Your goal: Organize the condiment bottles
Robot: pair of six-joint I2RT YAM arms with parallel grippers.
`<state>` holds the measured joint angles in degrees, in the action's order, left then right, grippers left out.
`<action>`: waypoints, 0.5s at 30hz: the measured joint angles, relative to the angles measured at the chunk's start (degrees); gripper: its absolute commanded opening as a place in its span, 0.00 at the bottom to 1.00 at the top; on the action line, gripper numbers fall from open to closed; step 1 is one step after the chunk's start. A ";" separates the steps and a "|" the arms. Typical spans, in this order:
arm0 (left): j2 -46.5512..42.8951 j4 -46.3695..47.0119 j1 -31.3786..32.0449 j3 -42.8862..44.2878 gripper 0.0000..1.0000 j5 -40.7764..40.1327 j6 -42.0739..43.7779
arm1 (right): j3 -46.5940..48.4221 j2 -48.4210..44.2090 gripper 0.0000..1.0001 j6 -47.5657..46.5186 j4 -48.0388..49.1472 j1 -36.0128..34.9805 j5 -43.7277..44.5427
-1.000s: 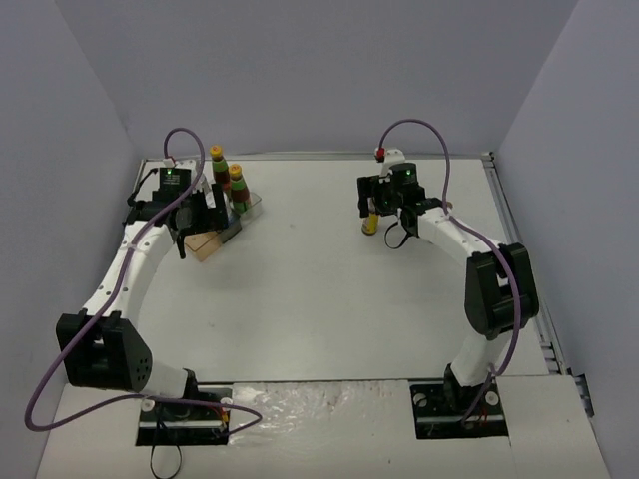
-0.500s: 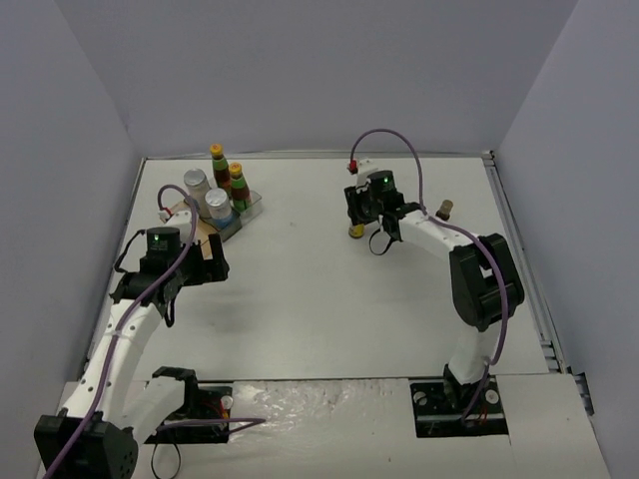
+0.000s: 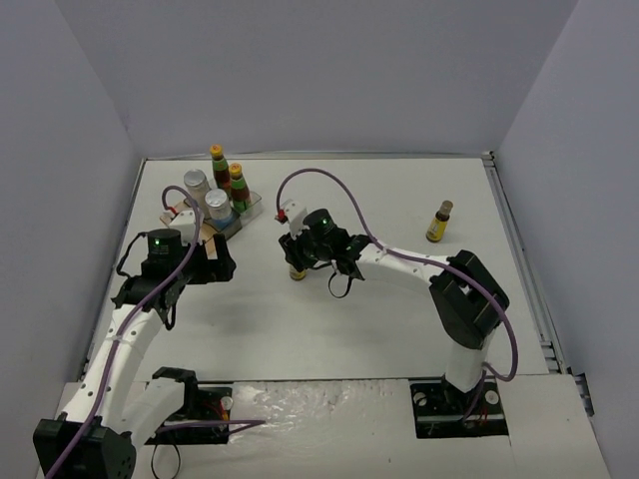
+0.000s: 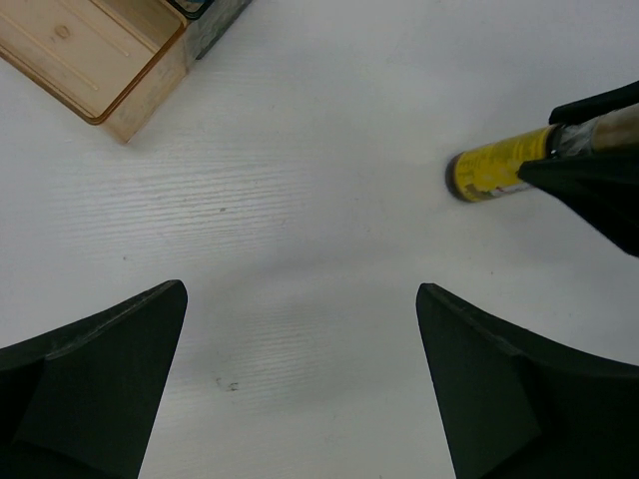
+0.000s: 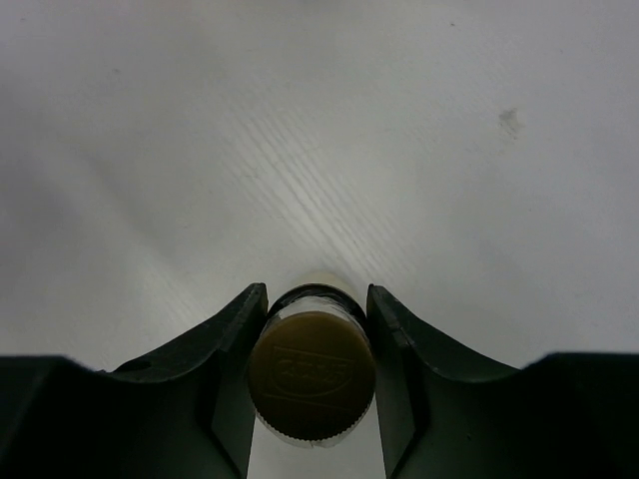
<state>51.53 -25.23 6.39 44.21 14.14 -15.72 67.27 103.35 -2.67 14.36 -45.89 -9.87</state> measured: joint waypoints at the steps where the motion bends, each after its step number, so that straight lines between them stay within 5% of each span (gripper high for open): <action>1: -0.07 0.07 0.23 0.00 0.97 0.16 0.02 | 0.01 0.19 0.21 -0.03 0.40 -1.02 0.04; 8: -0.84 0.26 4.38 0.01 0.97 0.72 0.01 | 0.01 0.61 0.73 -0.10 1.70 -4.63 0.10; 15: -0.59 0.67 10.82 0.36 0.97 -1.13 -0.53 | 0.00 -2.28 0.95 -0.28 -0.76 -4.67 1.99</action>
<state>50.94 -24.56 17.21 44.57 13.01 -16.25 67.27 101.08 -2.95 13.60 -50.57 -7.88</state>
